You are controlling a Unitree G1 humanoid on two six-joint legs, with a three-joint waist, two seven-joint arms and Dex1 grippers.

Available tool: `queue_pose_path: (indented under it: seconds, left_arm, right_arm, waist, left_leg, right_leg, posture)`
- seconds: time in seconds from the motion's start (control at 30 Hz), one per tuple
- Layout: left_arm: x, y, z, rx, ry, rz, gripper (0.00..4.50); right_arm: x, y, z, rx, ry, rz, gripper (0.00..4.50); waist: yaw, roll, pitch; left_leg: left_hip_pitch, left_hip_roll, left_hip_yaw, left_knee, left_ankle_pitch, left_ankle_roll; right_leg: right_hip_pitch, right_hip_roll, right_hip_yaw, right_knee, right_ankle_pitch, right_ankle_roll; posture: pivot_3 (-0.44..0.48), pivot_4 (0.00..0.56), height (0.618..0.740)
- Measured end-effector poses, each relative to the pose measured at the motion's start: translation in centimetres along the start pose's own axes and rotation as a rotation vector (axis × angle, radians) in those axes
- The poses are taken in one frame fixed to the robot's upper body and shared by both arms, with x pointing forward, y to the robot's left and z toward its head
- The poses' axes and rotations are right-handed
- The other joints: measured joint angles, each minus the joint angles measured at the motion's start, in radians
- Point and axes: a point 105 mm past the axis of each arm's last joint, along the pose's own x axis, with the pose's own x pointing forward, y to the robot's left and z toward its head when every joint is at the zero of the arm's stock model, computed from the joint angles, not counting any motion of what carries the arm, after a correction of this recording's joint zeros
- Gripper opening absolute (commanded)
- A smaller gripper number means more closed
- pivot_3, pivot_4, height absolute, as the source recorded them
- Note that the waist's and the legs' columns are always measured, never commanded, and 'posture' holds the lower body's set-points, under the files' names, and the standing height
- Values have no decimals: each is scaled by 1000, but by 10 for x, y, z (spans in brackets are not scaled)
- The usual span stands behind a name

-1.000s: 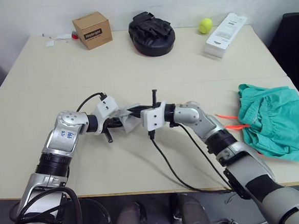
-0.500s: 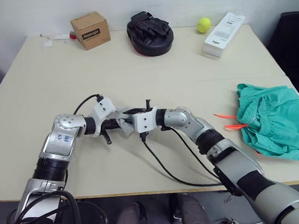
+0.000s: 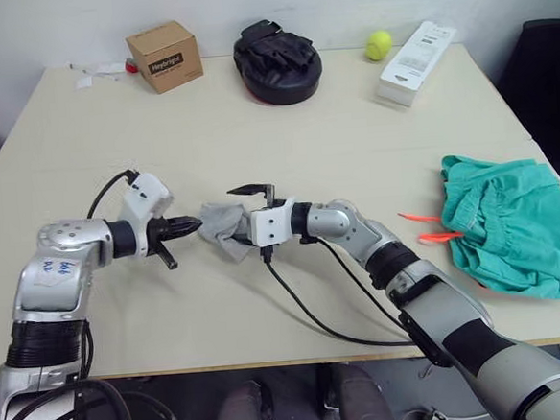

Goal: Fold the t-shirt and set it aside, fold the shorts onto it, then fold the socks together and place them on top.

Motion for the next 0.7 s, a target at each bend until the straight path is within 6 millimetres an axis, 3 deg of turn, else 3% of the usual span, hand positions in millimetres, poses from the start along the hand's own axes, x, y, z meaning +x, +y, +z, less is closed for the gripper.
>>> queue_pose_path:
  seconds: [0.17, 0.3, 0.5, 0.7]
  left_arm:
    - [4, -29, 20, 65, -45, -157, 0]
    - [20, -41, 14, 121, 5, -208, 0]
    - [46, -15, -9, 216, 130, -92, 0]
    - [55, 1, -6, 206, 108, -26, 0]
  right_arm:
    - [2, 0, 1, 4, -1, -7, 4456]
    - [1, -1, 0, 8, 7, -13, 4456]
    - [-2, -2, -3, 8, 20, -18, 4456]
    - [-4, -2, -1, 0, 12, -27, 4456]
  waist:
    - [1, 0, 0]
    - [1, 0, 0]
    - [4, 0, 0]
    - [5, 0, 0]
  left_leg:
    - [0, 0, 0, -1, 1, -1]
    - [0, 0, 0, -3, 2, -2]
    - [-1, 0, 1, -5, 4, -2]
    - [-2, -1, 1, -5, 4, -2]
  right_leg:
    - [0, 0, 0, -1, 0, 0]
    - [0, 1, 0, -1, 0, 0]
    - [-3, 1, 1, 0, -1, -1]
    - [-4, 1, 1, 0, 0, -1]
  posture:
    - [0, 150, 740]
    - [0, 150, 740]
    - [0, 150, 740]
    - [0, 150, 740]
